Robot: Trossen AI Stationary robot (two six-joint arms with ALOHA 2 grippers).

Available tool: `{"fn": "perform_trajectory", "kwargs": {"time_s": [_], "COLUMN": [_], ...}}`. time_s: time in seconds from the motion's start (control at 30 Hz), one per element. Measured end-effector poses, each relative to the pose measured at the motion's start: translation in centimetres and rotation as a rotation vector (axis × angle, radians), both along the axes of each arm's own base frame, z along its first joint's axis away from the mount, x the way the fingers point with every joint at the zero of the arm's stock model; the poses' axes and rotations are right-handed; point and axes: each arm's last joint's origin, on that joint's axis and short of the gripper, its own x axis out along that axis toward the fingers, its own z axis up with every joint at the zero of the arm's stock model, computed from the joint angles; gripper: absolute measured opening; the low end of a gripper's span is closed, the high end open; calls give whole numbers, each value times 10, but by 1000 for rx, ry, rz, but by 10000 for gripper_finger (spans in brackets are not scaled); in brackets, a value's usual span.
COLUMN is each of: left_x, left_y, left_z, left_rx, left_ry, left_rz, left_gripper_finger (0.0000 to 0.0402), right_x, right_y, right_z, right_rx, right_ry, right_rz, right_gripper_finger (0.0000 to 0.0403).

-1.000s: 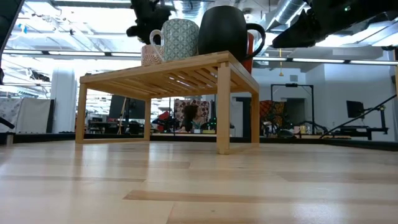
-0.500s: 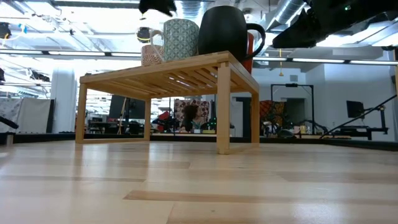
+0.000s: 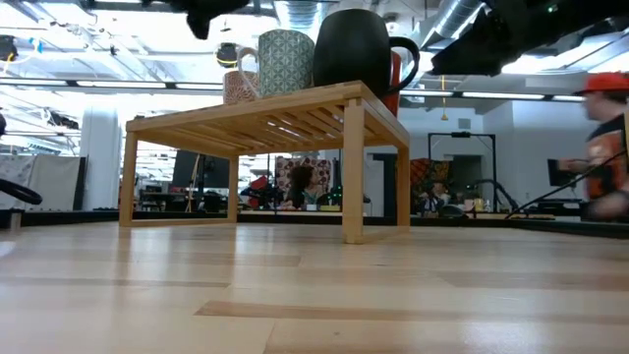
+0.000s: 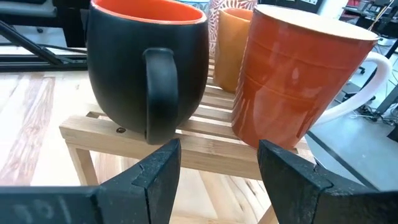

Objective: Place coffee mugs
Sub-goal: Put the yellow mug on the shelf

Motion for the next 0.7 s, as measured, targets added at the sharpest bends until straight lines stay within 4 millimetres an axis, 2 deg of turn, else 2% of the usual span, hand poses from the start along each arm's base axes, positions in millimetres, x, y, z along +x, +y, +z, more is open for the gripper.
{"fn": "perform_trajectory", "kwargs": {"time_s": [0.17,0.27,0.7], "left_x": [-22,-29,-30], "left_y": [-24,-30,-40], "left_z": [-46,-60,-71], "left_rx": [12,32,49], "left_ry": [-145,-182,-133], "left_rz": [-56,-39,-102], "left_gripper_finger": [138,138,138], "right_x": [0,1,0], "right_y": [0,0,1], "right_z": [2,3,1], "right_rx": [15,17,54], "right_ry": [-25,-38,-31], "right_rz": [-3,-3,4], "right_gripper_finger": [240,240,240]}}
